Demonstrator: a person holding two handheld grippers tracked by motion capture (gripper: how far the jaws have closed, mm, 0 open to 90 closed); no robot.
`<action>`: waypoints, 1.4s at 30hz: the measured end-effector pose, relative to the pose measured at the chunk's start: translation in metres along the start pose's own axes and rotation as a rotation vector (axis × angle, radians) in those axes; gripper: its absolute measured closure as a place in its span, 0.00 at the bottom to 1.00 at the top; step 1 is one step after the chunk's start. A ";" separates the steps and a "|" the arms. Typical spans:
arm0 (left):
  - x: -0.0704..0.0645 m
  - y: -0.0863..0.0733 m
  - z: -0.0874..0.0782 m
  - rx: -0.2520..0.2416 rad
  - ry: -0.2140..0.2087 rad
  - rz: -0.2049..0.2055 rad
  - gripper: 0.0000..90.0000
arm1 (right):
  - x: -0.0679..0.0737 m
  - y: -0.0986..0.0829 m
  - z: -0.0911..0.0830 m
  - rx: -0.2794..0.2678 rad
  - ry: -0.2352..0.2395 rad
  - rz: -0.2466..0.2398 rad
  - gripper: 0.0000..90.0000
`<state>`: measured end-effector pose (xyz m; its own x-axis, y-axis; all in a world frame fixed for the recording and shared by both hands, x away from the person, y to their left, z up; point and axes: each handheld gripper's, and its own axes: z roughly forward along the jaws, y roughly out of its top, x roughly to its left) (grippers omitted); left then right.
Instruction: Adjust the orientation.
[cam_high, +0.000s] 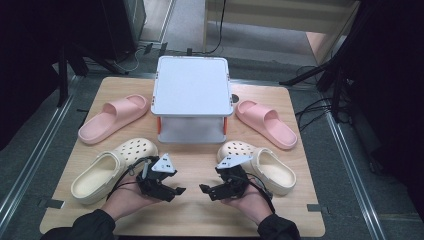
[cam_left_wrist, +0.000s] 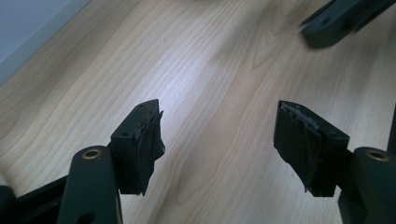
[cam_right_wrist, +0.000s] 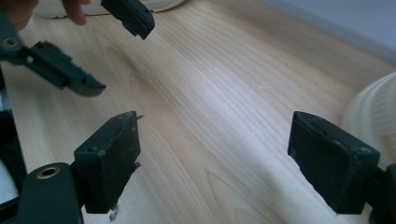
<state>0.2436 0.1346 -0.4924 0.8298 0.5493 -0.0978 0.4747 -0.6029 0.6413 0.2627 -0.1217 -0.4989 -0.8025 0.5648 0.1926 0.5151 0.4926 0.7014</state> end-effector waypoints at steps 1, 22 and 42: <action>0.000 0.000 0.000 0.000 0.000 0.000 0.34 | 0.000 0.000 0.000 0.000 0.000 0.000 0.19; 0.007 -0.002 -0.028 -0.033 -0.030 -0.065 0.46 | -0.002 -0.001 -0.037 0.014 0.004 -0.060 0.47; 0.020 -0.004 -0.038 -0.016 -0.037 -0.107 0.52 | -0.010 0.002 -0.033 -0.009 0.060 -0.031 0.47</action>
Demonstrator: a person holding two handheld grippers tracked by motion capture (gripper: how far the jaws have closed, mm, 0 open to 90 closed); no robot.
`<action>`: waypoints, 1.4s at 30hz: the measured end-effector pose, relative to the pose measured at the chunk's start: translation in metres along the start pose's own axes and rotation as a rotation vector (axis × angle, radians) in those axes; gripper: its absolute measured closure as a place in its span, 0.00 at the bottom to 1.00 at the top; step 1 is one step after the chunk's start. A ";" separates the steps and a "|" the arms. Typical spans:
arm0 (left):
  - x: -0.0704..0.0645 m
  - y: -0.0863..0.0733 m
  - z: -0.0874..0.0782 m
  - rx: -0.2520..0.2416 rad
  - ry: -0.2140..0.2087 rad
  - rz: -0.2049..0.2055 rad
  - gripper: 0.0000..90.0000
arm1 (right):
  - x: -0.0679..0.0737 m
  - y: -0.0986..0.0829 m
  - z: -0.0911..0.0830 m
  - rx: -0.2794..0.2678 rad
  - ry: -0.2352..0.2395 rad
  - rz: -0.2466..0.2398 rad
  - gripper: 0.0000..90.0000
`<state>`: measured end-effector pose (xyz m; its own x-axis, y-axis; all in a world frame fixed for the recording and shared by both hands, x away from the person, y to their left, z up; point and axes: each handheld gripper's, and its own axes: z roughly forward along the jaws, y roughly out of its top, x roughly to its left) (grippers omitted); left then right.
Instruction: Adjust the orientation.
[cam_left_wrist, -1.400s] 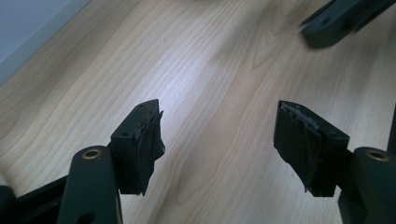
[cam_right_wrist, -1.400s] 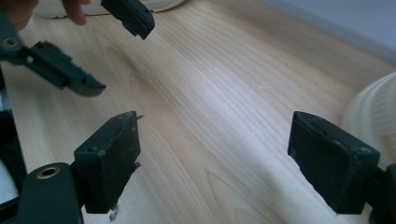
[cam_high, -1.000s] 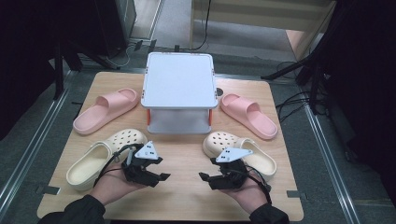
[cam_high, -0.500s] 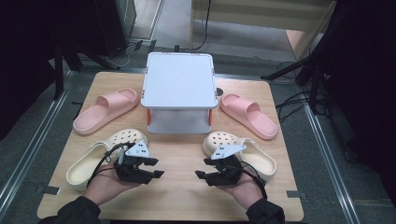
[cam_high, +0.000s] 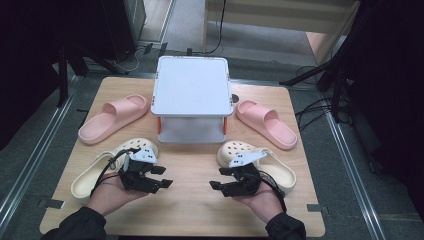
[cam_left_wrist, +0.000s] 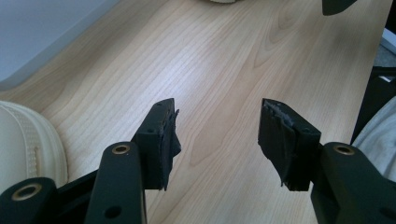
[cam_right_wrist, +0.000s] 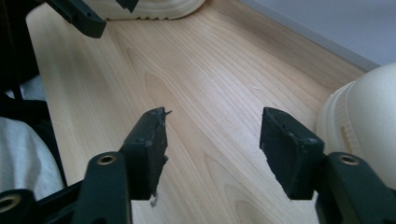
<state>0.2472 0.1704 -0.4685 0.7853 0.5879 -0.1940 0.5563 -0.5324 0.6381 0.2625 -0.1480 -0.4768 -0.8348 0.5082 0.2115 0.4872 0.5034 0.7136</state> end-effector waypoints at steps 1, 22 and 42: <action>0.001 0.000 0.000 -0.001 0.000 0.001 0.51 | -0.001 0.000 0.000 -0.004 0.009 0.007 0.50; 0.007 -0.018 -0.035 -0.007 0.062 -0.026 0.53 | -0.001 0.010 0.003 0.000 0.026 -0.033 0.55; 0.023 -0.061 -0.087 -0.040 0.204 -0.162 0.54 | 0.007 0.026 0.023 0.040 0.074 -0.102 0.54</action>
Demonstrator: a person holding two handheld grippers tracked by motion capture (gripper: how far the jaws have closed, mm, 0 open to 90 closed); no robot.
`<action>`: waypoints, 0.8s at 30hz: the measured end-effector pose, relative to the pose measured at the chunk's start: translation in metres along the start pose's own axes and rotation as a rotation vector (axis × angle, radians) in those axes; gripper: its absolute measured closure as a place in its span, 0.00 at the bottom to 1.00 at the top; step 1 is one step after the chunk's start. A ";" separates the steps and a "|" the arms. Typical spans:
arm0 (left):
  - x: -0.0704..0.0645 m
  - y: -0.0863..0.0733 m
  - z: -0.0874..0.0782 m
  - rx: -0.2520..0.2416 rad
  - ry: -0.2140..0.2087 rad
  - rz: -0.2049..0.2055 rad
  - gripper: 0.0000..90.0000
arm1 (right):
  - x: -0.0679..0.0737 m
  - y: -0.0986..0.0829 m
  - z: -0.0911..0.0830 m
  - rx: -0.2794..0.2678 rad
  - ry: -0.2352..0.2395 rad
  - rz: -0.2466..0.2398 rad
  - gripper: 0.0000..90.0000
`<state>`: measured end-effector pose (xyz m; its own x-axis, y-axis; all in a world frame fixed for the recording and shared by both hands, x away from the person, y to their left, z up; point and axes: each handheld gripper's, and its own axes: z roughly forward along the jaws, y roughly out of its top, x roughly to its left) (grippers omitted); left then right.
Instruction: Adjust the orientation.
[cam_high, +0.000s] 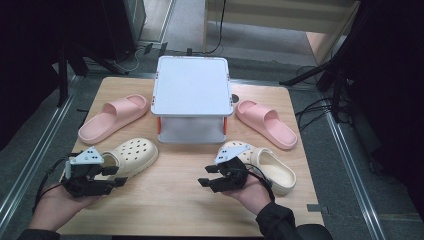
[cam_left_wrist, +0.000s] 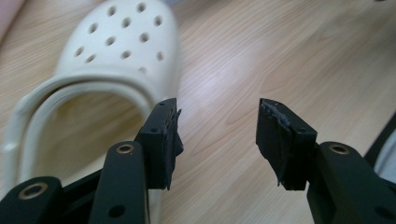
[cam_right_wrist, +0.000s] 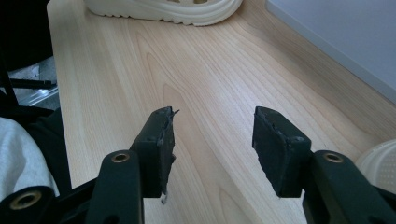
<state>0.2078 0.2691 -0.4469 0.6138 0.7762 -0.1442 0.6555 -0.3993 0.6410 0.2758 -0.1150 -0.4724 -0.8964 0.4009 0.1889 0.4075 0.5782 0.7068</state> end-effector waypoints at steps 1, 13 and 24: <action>0.004 -0.003 -0.001 0.013 0.027 -0.006 0.54 | 0.000 0.000 0.000 0.002 -0.001 0.001 0.54; 0.028 -0.008 0.034 0.100 0.050 -0.007 0.66 | 0.001 0.001 0.002 0.009 -0.002 -0.005 0.54; 0.022 0.004 0.023 0.020 0.069 -0.041 0.86 | 0.001 0.001 0.003 0.005 -0.002 -0.007 0.54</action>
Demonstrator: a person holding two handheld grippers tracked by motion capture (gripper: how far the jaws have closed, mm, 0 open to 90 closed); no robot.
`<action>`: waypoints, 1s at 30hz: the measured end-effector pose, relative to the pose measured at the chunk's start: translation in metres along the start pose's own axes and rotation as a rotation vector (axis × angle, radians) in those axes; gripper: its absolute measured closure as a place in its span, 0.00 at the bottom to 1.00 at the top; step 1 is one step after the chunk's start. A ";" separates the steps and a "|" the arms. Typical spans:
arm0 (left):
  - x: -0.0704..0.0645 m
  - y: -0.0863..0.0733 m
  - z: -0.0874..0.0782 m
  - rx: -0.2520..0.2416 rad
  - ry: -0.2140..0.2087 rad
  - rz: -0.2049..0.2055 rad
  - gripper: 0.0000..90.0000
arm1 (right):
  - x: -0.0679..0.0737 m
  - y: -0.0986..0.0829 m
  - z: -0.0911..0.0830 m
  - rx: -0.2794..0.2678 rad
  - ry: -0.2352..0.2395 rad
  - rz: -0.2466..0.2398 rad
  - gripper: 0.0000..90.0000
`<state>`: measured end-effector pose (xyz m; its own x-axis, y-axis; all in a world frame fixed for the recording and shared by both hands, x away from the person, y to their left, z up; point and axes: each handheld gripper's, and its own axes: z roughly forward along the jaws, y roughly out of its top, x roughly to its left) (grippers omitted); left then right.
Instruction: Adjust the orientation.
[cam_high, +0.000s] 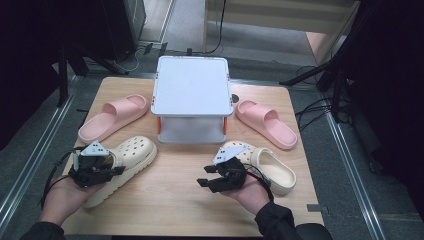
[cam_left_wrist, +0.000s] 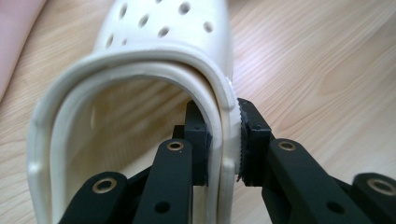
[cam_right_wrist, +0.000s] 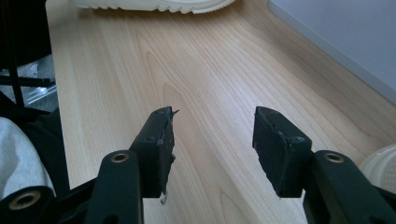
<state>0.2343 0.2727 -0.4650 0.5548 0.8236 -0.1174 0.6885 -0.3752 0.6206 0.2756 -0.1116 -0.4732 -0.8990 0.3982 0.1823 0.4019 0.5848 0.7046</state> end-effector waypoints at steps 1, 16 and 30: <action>-0.004 0.002 -0.002 -0.006 -0.001 0.011 0.86 | 0.000 0.000 0.000 -0.002 -0.001 0.000 0.54; -0.060 0.040 0.022 -0.006 -0.136 0.130 0.86 | 0.002 -0.007 -0.006 -0.028 -0.036 0.029 0.56; -0.093 0.050 0.064 0.085 -0.198 0.225 0.85 | 0.008 -0.015 -0.006 -0.046 -0.063 0.060 0.60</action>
<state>0.2470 0.1501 -0.4732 0.7721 0.6202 -0.1382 0.5700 -0.5800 0.5820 0.2611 -0.1213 -0.4780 -0.8602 0.4761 0.1826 0.4451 0.5264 0.7244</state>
